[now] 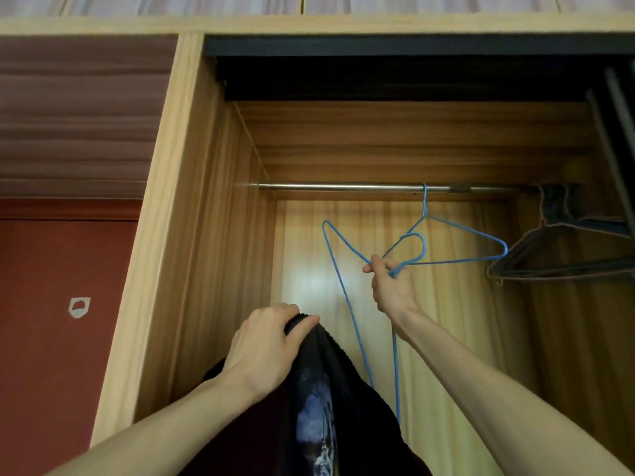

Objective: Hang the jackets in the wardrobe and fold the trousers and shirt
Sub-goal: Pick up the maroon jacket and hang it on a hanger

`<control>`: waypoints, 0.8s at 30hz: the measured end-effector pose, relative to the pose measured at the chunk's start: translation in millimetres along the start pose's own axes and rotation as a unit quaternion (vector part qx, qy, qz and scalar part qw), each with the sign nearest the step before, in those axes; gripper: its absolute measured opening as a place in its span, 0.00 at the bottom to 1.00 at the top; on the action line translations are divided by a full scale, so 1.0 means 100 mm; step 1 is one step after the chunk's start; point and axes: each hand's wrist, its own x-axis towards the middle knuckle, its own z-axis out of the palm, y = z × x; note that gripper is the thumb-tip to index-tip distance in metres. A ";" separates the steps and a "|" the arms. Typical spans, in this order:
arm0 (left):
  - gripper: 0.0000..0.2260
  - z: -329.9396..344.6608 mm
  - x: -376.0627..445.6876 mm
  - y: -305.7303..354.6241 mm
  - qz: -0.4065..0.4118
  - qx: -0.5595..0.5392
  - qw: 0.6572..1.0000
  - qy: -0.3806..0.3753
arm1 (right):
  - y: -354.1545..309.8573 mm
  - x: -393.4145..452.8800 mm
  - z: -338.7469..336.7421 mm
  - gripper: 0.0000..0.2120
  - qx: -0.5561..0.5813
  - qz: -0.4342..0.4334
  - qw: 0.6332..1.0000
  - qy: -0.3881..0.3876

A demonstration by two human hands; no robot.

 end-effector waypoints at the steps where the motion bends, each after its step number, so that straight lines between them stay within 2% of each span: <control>1: 0.25 -0.01 -0.03 0.04 -0.003 0.004 1.000 -0.007 | 0.01 -0.07 -0.05 0.14 0.010 0.000 1.000 -0.018; 6: 0.25 -0.08 -0.25 0.24 -0.028 0.013 0.998 -0.046 | -0.16 -0.42 -0.41 0.14 0.019 -0.021 0.995 -0.096; 12: 0.24 -0.33 -0.52 0.46 -0.038 -0.006 0.998 -0.053 | -0.62 -0.85 -1.06 0.11 0.030 0.058 0.970 -0.232; 19: 0.24 -0.77 -0.88 0.64 -0.025 -0.045 0.996 -0.068 | -0.74 -1.85 -1.68 0.11 0.091 0.174 0.942 -0.273; 24: 0.28 -1.09 -1.13 0.79 -0.016 -0.109 0.988 -0.112 | -0.85 -2.47 -1.89 0.12 0.054 0.213 0.937 -0.272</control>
